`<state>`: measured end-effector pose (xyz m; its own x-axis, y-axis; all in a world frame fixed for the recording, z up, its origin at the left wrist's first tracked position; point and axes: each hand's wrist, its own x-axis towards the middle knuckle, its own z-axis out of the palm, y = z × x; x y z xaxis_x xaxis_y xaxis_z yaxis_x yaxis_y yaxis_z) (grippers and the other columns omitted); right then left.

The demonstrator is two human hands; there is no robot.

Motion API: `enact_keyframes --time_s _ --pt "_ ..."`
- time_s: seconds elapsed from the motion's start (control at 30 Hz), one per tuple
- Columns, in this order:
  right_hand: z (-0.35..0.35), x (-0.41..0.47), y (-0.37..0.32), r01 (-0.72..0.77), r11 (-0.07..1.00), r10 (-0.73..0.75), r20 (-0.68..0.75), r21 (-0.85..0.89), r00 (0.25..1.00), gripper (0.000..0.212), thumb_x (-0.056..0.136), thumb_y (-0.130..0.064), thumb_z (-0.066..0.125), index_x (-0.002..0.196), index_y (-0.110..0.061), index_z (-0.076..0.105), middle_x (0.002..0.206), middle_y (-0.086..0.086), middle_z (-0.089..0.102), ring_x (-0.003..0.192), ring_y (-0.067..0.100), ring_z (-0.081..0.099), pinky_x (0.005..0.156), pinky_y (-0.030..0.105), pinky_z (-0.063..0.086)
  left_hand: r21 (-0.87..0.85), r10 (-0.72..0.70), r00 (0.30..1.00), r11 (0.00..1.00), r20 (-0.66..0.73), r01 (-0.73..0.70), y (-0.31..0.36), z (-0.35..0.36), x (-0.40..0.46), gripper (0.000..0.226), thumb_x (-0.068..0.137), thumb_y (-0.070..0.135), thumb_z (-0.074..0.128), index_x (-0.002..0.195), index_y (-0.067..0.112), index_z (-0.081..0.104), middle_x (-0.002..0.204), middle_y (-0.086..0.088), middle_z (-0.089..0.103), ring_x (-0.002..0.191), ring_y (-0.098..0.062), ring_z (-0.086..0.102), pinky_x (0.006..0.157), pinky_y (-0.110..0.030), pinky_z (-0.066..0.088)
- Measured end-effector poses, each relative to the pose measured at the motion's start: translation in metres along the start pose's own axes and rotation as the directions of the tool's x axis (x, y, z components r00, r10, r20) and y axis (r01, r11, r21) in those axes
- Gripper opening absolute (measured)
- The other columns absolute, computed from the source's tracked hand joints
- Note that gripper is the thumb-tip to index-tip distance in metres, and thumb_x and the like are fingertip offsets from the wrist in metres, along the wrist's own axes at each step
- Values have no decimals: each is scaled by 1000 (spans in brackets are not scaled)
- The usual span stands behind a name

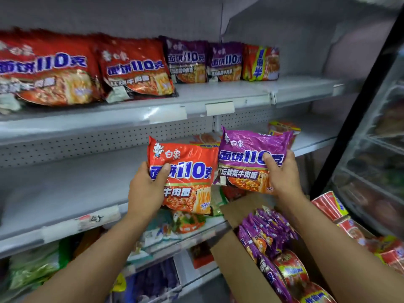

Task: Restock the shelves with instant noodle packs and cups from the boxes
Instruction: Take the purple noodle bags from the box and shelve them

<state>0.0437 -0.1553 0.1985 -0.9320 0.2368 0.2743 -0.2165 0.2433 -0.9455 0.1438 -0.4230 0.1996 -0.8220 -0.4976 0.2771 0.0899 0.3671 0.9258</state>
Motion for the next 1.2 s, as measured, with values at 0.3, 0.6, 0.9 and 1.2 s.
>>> enact_keyframes --time_s 0.3,0.6,0.9,1.2 --pt "27 22 -93 159 986 -158 17 -51 987 26 95 -34 53 111 -19 39 100 -4 55 77 6 58 62 21 46 -31 83 991 996 -101 -87 53 -63 27 23 93 37 55 106 18 54 88 6 65 74 -6 62 58 -21 44" --pt "68 93 -147 238 966 -243 43 98 969 33 96 -33 52 122 -15 43 108 3 62 89 20 66 70 33 55 -41 133 963 988 -233 -147 93 -82 75 23 94 38 54 111 24 54 99 7 64 90 -12 63 81 -32 48" --pt "130 223 -172 264 963 -267 98 46 959 36 95 -40 51 116 -11 48 111 11 63 95 28 65 82 45 55 -54 119 905 987 -408 -154 126 -51 149 21 95 40 52 105 22 52 92 7 62 85 -12 61 73 -28 48" --pt "206 305 -166 260 961 -278 284 98 918 36 98 -32 50 118 -3 49 109 11 62 96 27 61 77 30 44 12 50 860 999 -508 -51 127 -34 202 37 90 54 51 110 23 52 104 -2 65 92 -21 65 86 -47 54"
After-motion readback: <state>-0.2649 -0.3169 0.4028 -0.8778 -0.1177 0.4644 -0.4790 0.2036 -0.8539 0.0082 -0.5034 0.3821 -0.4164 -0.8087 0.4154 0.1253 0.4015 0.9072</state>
